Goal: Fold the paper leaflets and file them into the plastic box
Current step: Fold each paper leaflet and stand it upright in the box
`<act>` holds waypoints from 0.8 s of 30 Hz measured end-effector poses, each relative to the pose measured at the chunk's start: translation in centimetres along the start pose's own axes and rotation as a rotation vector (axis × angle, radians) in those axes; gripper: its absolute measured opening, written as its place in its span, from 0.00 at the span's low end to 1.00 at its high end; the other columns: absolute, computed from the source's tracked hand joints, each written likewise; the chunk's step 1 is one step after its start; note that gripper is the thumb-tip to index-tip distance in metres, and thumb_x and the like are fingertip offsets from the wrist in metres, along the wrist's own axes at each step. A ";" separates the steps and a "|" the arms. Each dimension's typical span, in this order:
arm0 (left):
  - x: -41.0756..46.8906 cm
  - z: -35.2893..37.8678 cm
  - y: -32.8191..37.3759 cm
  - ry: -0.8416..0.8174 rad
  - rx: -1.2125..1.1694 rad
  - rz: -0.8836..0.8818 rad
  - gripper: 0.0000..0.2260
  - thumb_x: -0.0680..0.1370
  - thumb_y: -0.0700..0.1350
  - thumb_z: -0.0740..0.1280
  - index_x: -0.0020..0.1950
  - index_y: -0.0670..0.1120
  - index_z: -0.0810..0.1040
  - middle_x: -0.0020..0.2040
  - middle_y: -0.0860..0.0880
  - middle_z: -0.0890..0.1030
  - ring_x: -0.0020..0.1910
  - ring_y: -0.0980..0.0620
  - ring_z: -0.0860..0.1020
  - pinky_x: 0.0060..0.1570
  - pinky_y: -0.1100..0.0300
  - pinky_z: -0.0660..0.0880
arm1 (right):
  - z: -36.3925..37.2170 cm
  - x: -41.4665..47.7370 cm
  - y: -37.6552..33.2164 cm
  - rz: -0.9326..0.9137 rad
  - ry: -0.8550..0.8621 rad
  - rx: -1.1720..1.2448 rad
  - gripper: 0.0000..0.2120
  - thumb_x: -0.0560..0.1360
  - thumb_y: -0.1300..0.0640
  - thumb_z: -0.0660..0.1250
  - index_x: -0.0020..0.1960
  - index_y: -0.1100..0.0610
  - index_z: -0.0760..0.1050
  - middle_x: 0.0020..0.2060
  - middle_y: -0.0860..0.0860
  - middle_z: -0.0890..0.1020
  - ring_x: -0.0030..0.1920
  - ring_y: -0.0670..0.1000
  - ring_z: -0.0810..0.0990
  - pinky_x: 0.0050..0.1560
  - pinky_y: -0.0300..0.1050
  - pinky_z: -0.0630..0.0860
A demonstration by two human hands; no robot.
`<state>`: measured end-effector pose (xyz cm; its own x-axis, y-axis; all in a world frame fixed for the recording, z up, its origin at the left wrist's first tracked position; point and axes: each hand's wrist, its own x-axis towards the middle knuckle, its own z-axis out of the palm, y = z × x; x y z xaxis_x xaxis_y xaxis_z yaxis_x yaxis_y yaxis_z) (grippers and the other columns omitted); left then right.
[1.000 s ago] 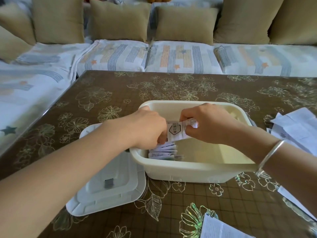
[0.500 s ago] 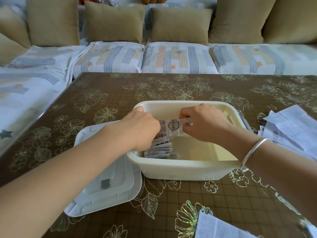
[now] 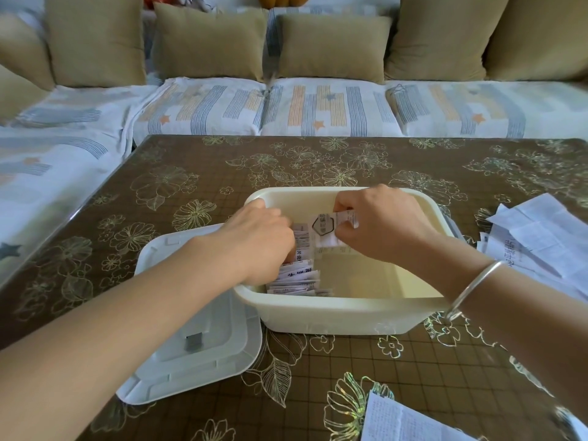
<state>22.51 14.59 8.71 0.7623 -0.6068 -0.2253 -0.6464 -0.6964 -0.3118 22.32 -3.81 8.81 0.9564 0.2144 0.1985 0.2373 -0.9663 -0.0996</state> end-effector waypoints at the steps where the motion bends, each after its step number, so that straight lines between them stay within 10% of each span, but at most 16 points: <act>1: 0.0 0.0 0.0 0.004 -0.002 -0.004 0.15 0.74 0.40 0.62 0.56 0.54 0.81 0.48 0.52 0.72 0.54 0.49 0.71 0.48 0.57 0.59 | -0.1 -0.1 -0.2 -0.014 -0.028 0.007 0.09 0.72 0.51 0.63 0.52 0.46 0.76 0.41 0.49 0.77 0.39 0.54 0.72 0.28 0.40 0.60; 12: 0.0 0.6 -0.6 -0.033 -0.105 -0.038 0.22 0.69 0.38 0.56 0.54 0.56 0.82 0.43 0.54 0.73 0.49 0.48 0.70 0.54 0.54 0.71 | 0.5 0.5 -0.6 -0.092 -0.106 -0.025 0.14 0.74 0.53 0.63 0.58 0.47 0.75 0.50 0.51 0.80 0.48 0.55 0.76 0.39 0.42 0.65; 24: -0.8 -1.2 0.1 -0.044 -0.160 -0.053 0.22 0.76 0.40 0.58 0.61 0.61 0.79 0.45 0.52 0.75 0.46 0.48 0.70 0.45 0.59 0.59 | 0.6 0.8 -0.7 -0.126 -0.214 -0.030 0.12 0.74 0.52 0.64 0.57 0.45 0.76 0.51 0.48 0.80 0.44 0.52 0.72 0.39 0.41 0.64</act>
<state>21.83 14.53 9.94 0.7937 -0.5530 -0.2535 -0.5998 -0.7809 -0.1743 23.02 -2.88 8.43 0.9347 0.3553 -0.0043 0.3545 -0.9333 -0.0573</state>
